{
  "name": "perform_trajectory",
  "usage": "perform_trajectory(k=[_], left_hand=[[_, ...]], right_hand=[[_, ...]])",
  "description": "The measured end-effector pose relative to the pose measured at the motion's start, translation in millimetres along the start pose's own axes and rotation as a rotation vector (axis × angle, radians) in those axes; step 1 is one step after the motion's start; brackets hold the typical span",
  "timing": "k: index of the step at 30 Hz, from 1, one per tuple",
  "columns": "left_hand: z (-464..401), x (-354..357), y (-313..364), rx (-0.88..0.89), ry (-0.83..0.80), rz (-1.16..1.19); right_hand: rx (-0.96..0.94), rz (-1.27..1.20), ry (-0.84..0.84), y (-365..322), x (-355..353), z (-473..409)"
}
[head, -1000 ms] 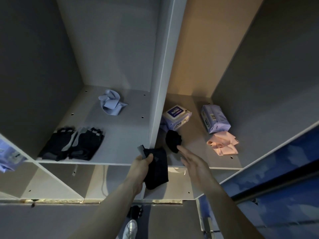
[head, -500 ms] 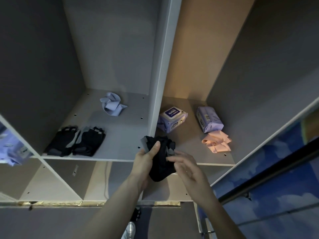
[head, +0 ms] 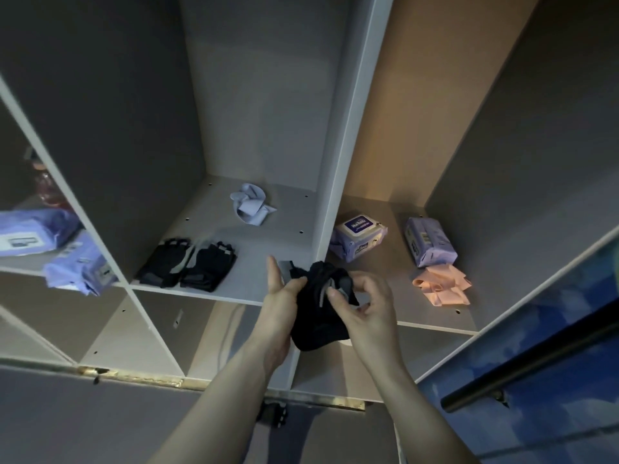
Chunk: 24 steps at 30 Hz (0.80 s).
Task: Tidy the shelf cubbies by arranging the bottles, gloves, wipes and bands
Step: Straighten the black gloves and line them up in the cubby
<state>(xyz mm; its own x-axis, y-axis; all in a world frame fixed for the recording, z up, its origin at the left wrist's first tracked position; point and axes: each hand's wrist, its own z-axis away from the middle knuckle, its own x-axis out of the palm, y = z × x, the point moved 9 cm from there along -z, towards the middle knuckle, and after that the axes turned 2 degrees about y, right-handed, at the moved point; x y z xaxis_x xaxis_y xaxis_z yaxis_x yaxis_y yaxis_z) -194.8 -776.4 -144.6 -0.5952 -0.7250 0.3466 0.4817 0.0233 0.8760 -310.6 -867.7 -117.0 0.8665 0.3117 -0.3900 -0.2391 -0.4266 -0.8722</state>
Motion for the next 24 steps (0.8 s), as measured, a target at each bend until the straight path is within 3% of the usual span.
perform_trajectory(k=[4,8,13,16,20,24], left_hand=[[13,-5,23,0.169,-0.061,-0.129],[15,-11,29,0.124,-0.144,-0.158],[2,-48,53,0.142,-0.041,-0.204],[-5,-71,71,0.169,-0.041,-0.227],[-11,-94,90,0.187,-0.076,-0.239],[-21,-115,99,0.095,-0.091,-0.17]], right_hand=[[0.084,-0.042,0.038,-7,5,1],[0.093,-0.128,0.028,-22,21,1],[0.181,-0.447,-0.022,-49,50,-2],[0.21,-0.509,-0.049,-61,72,-2],[0.345,-0.64,-0.049,-68,101,-1],[0.457,-0.781,-0.142,-78,134,5]])
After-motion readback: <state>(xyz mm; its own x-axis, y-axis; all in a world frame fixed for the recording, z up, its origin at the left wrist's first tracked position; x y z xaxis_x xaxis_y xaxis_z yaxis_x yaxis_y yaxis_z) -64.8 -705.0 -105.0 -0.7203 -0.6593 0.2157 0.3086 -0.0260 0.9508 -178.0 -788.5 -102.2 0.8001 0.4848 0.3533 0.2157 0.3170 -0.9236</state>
